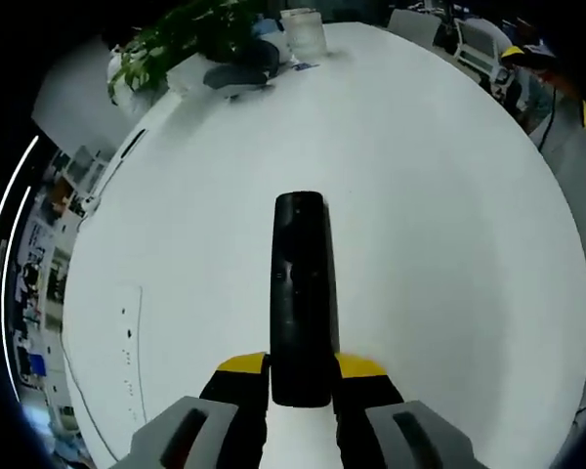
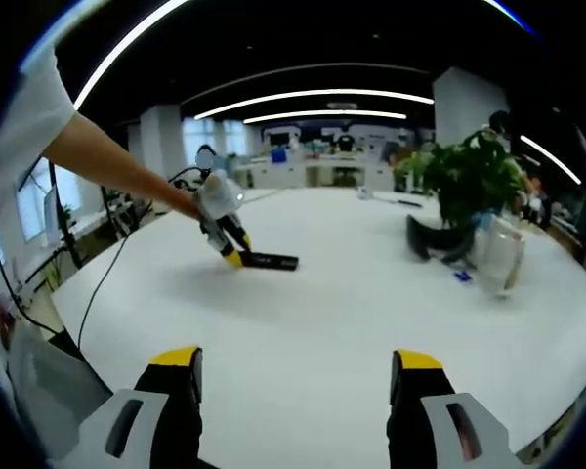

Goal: Press the specified remote control buttons in sequence, fully releasing each button before pressing the next.

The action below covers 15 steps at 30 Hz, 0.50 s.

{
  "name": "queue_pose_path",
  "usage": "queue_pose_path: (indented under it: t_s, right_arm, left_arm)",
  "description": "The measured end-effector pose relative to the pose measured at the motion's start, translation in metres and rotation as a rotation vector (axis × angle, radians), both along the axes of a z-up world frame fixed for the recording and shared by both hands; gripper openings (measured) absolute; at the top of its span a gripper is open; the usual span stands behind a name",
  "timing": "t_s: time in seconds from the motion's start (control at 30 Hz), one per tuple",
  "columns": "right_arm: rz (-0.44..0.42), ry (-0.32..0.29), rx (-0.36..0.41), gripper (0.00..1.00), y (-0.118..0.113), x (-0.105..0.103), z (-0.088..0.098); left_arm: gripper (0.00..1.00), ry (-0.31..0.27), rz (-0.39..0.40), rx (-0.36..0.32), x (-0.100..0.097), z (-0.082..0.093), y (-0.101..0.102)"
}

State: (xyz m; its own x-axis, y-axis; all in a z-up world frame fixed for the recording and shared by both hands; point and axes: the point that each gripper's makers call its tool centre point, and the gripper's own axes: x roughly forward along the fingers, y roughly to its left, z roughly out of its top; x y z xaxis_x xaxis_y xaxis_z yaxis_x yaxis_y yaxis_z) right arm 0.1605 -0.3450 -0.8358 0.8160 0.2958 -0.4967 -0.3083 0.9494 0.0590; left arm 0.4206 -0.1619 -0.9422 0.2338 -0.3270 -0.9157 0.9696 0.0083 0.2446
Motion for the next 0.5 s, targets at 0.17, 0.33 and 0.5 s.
queue_pose_path:
  t_s: [0.17, 0.33, 0.5]
  right_arm:
    - [-0.007, -0.008, 0.0, 0.78, -0.001, 0.0, 0.002]
    - [-0.015, -0.023, 0.004, 0.78, -0.003, 0.001, 0.004]
    - [-0.016, -0.031, 0.003, 0.79, -0.003, 0.001, 0.006]
  left_arm:
    - [0.38, -0.052, 0.115, -0.014, 0.014, 0.005, 0.004]
    - [0.5, -0.038, 0.321, -0.074, 0.021, 0.006, 0.013]
    - [0.69, -0.048, 0.574, -0.138, 0.032, 0.009, 0.033]
